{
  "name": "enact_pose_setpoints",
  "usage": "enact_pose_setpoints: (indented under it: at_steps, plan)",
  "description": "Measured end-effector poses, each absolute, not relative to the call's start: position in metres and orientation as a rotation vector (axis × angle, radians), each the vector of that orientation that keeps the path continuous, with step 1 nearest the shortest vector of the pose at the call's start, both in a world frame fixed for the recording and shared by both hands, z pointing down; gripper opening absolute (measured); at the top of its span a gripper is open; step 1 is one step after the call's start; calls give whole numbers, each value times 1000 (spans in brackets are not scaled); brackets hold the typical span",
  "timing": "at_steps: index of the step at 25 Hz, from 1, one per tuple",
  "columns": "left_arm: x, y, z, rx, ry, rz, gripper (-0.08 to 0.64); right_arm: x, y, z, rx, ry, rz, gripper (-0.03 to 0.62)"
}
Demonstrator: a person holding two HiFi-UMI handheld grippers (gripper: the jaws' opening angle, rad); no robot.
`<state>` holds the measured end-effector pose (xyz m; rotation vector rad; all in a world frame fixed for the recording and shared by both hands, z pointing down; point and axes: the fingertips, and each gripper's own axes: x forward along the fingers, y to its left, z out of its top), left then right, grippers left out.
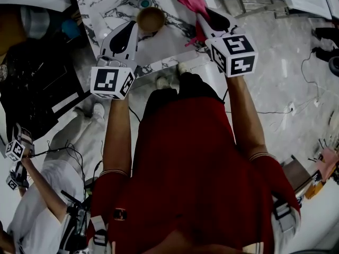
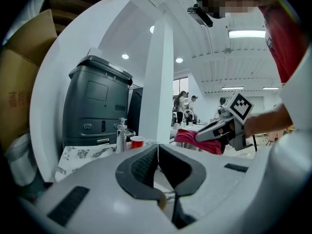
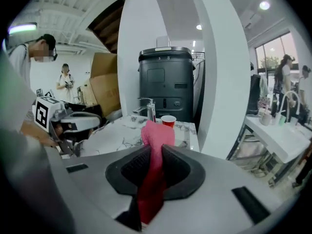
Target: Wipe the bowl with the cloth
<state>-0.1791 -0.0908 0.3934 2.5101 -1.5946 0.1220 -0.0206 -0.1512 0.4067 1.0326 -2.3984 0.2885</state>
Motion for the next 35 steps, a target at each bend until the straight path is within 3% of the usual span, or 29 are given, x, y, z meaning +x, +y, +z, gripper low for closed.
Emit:
enact_pose_setpoints:
  at_steps: [19,23,35]
  plan:
    - [-195,-134,483,2143,-1603,306,11,-61,-178,393,778,-2648,334,66]
    - [-200,-145,505,2072,-1564,328,57,-64,-183,392,748,-2672,330,66]
    - [-212,-155,572,1870,-1462,463,106,-67,-196,393,696,-2719,329,66]
